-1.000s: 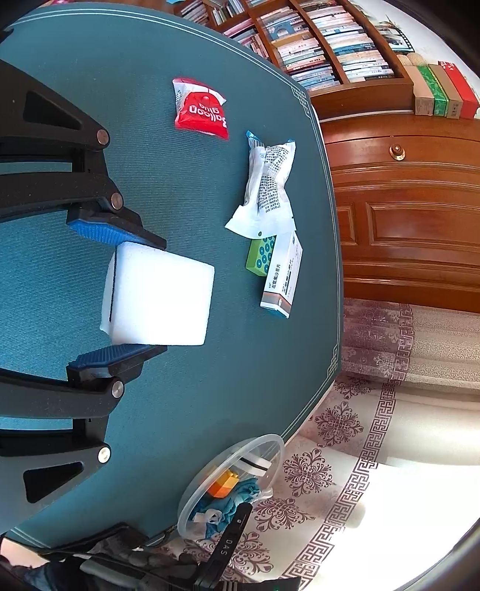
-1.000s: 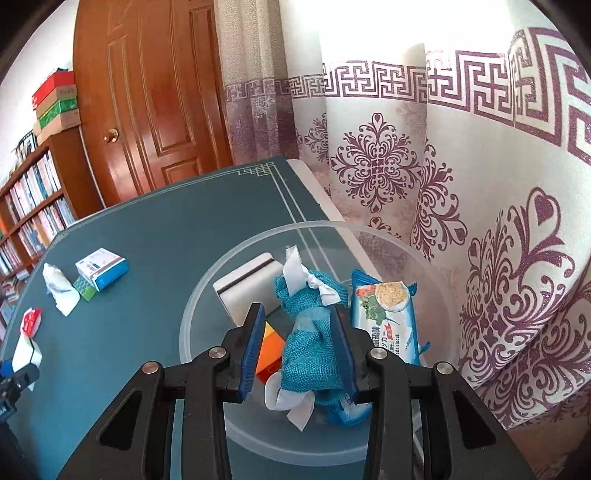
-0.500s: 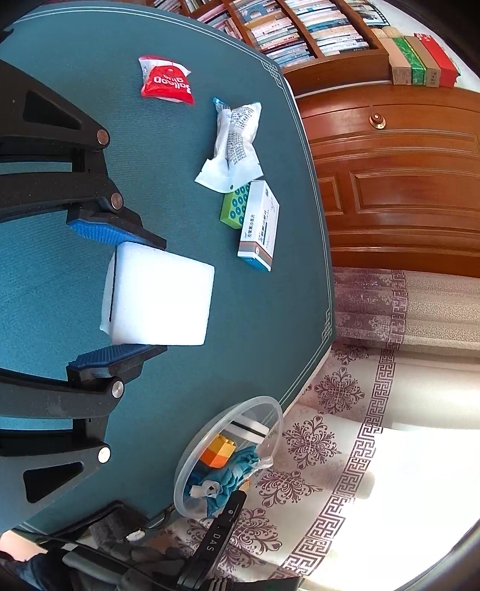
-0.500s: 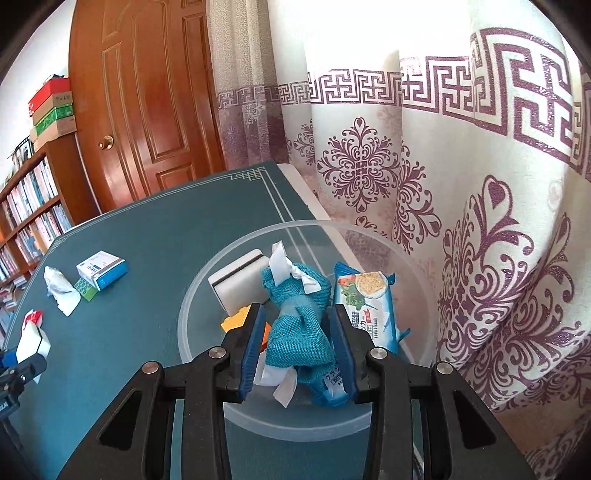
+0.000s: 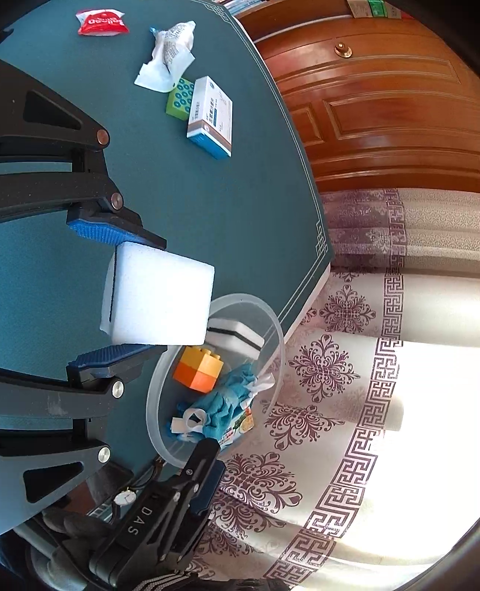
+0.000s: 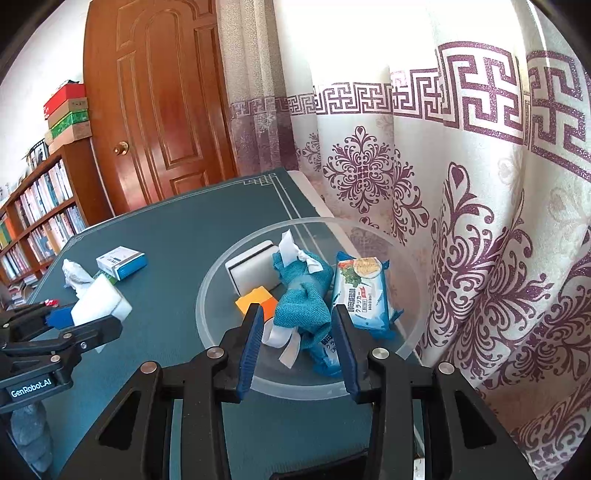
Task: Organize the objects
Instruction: 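Lower the teal cloth into the bowl with the right tool while the left brings the white block over it, then open the left tool to drop the white block into the bowl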
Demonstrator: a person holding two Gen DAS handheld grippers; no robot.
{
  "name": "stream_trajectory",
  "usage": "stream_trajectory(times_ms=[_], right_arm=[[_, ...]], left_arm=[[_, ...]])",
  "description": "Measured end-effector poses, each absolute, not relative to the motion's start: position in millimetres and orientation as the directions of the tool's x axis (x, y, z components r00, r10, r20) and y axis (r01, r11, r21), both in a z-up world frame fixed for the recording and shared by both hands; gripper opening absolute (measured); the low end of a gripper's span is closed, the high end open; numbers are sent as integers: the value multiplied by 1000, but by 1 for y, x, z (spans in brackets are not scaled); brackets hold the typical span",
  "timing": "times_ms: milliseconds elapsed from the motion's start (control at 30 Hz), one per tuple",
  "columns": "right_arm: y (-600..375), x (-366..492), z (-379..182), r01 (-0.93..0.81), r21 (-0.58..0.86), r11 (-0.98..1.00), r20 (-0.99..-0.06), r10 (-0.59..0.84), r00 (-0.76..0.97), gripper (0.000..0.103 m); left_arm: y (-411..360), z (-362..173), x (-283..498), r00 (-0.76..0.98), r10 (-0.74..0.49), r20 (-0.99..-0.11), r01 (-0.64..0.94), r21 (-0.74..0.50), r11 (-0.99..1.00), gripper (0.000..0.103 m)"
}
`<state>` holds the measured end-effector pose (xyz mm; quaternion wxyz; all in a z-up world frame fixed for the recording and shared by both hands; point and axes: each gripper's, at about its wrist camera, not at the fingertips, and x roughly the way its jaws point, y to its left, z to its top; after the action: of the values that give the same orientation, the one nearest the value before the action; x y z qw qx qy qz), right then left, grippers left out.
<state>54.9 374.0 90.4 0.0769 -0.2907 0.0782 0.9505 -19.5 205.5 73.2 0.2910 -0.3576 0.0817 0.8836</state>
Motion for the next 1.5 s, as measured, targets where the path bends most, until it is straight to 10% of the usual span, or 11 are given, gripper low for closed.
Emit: stream_trajectory(times_ms=[933,1167,1500], right_arm=[[397,49,81,-224,172,-959,-586,83,-806,40],[394,50,83,-221,164,-961,-577,88,-812,40],[389,54,85,-213,165,-963,-575,81,-814,40]], left_arm=[[300,48,-79,-528,449,-720,-639,-11,-769,50],[297,57,-71,-579,478,-661,-656,29,-754,82],[272,68,-68,-621,452,-640,-604,24,-796,89]])
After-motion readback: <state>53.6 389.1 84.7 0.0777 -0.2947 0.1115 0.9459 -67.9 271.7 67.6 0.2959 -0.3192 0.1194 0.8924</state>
